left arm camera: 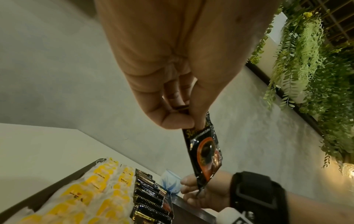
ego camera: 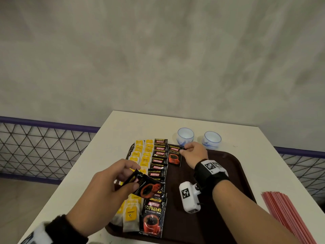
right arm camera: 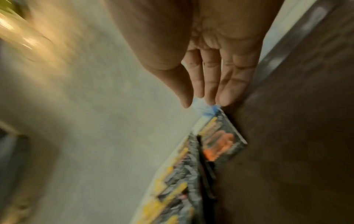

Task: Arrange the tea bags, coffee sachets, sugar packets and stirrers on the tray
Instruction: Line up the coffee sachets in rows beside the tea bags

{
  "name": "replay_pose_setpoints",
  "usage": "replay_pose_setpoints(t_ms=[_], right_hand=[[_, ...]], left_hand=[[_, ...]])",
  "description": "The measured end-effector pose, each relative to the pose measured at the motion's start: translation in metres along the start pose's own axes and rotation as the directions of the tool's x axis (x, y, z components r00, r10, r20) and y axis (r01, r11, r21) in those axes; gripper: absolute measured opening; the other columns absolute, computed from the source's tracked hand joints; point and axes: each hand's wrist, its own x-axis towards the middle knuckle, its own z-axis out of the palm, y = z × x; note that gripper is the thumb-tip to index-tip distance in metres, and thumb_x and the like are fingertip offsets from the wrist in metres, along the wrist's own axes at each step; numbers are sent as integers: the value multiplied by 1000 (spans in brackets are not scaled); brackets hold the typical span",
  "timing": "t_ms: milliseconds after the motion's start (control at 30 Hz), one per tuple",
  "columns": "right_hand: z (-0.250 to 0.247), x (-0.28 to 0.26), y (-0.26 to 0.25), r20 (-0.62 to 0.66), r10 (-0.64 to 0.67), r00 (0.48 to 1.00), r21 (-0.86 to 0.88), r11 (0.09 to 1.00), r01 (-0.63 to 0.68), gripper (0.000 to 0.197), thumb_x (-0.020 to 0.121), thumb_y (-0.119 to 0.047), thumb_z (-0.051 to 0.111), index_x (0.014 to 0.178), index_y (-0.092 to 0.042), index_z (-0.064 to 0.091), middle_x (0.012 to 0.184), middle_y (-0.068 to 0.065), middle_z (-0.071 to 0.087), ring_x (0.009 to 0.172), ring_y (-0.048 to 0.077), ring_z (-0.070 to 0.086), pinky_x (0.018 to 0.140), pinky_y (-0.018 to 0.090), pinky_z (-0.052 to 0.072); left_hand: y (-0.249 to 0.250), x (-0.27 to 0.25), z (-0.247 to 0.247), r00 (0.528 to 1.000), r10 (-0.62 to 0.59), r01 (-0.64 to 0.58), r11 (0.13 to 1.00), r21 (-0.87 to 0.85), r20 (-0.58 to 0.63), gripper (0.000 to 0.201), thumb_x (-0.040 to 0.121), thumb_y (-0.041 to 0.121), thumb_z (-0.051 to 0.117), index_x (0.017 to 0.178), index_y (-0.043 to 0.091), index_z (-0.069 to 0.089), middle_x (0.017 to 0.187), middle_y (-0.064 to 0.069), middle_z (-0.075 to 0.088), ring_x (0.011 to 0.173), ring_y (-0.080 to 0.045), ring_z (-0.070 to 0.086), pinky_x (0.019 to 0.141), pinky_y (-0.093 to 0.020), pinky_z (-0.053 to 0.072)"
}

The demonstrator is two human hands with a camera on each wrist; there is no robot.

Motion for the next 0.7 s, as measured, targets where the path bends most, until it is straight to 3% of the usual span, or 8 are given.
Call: replay_pose_setpoints(t_ms=[100, 200, 267, 333, 467, 533, 600, 700], right_hand=[[-21, -43, -17, 224, -164, 961, 111, 984, 142, 10, 89, -17, 66, 99, -15, 63, 89, 3, 64, 82, 16, 64, 80, 37, 57], [-41, -91, -28, 434, -343, 833, 264, 932, 247, 12, 92, -16, 62, 103, -15, 66, 91, 8, 67, 77, 12, 63, 70, 31, 54], [-49, -117, -30, 528, -403, 747, 310, 911, 272, 14, 92, -21, 63, 105, -22, 68, 97, 7, 70, 81, 12, 65, 69, 27, 53], [-51, -132, -28, 559, -425, 712, 322, 903, 286, 15, 90, -20, 65, 105, -25, 69, 96, 4, 71, 80, 14, 63, 68, 26, 52], [-49, -141, -25, 454, -472, 755, 230, 881, 413, 11, 89, -16, 67, 92, -26, 71, 80, -6, 68, 69, 6, 61, 63, 22, 49], [-48, -134, -20, 410, -450, 794, 236, 892, 384, 14, 87, -11, 68, 85, -25, 70, 76, -4, 67, 62, 9, 62, 57, 23, 49], [-46, -119, -12, 342, -357, 869, 319, 914, 250, 18, 85, -1, 68, 80, -18, 69, 71, -2, 64, 53, 15, 60, 50, 25, 50], [-39, -85, 2, 232, -46, 972, 404, 913, -54, 9, 85, 4, 66, 87, -4, 64, 80, 13, 62, 60, 21, 61, 51, 28, 53]], left_hand=[[0, 4, 3, 1000, 12, -12, 1000, -14, 18, 40, 80, 4, 70, 94, 40, 60, 78, 4, 63, 79, -15, 58, 61, -34, 55], [1, 8, 7, 999, 30, -28, 998, -50, 40, 38, 80, 4, 70, 92, 39, 61, 75, 3, 63, 74, -16, 58, 57, -28, 54], [2, 9, 10, 998, 34, -31, 997, -71, 47, 37, 80, 4, 70, 92, 37, 62, 75, 2, 63, 73, -16, 58, 58, -30, 54], [2, 10, 13, 997, 32, -27, 996, -79, 64, 35, 80, 5, 71, 92, 36, 62, 75, 0, 64, 74, -17, 58, 60, -35, 55], [5, 13, 20, 996, 22, -11, 993, -117, 91, 39, 79, 4, 71, 93, 38, 60, 78, -5, 64, 74, -18, 59, 57, -29, 54], [7, 15, 23, 998, 8, 1, 991, -136, 63, 36, 77, 7, 73, 93, 37, 63, 87, 3, 65, 78, -15, 60, 58, -28, 56], [9, 14, 20, 1000, -12, 15, 993, -115, 28, 30, 76, 17, 76, 95, 36, 64, 97, 16, 64, 83, -10, 63, 64, -32, 58], [6, 10, 13, 1000, -27, 27, 997, -71, -12, 28, 75, 25, 75, 99, 34, 62, 101, 20, 64, 86, -6, 64, 70, -35, 58]])
